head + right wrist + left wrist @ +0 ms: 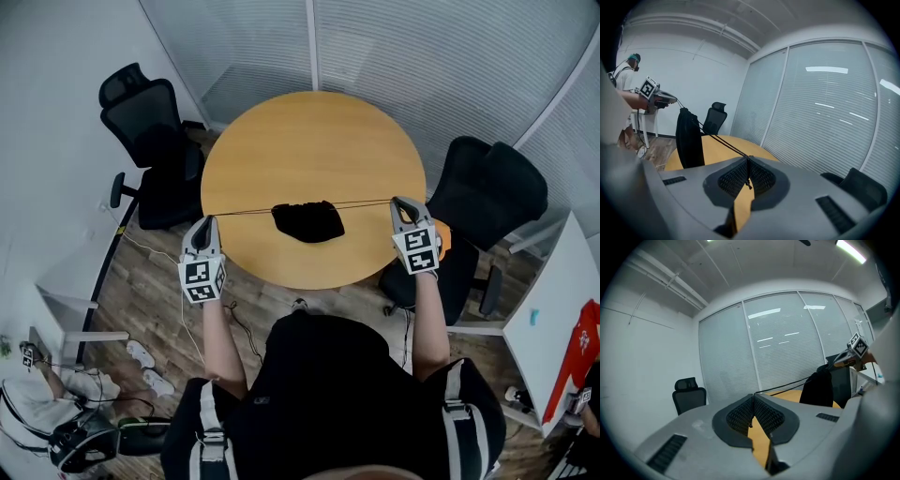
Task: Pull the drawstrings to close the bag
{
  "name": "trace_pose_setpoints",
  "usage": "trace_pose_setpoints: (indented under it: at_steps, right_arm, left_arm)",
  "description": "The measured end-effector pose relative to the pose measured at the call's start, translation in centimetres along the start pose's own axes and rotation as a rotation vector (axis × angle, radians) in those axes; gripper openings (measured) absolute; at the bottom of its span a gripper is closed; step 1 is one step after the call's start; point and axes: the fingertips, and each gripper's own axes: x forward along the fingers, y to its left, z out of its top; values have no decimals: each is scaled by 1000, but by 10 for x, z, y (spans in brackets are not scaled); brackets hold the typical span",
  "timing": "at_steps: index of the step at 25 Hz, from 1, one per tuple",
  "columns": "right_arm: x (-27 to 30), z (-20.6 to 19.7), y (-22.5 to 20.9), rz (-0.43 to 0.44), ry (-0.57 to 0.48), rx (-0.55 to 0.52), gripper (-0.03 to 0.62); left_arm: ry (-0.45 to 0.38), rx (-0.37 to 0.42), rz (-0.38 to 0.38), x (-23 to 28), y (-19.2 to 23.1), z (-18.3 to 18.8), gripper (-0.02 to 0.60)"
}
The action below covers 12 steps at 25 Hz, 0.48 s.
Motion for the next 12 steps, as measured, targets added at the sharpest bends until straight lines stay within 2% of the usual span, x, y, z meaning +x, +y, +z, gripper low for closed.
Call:
trace_pose_setpoints:
  at_steps: [12]
  right_arm:
    - [4,-23,-5,-38,67,27,58]
  left_arm:
    - [28,-42,-5,15,17,-19,18]
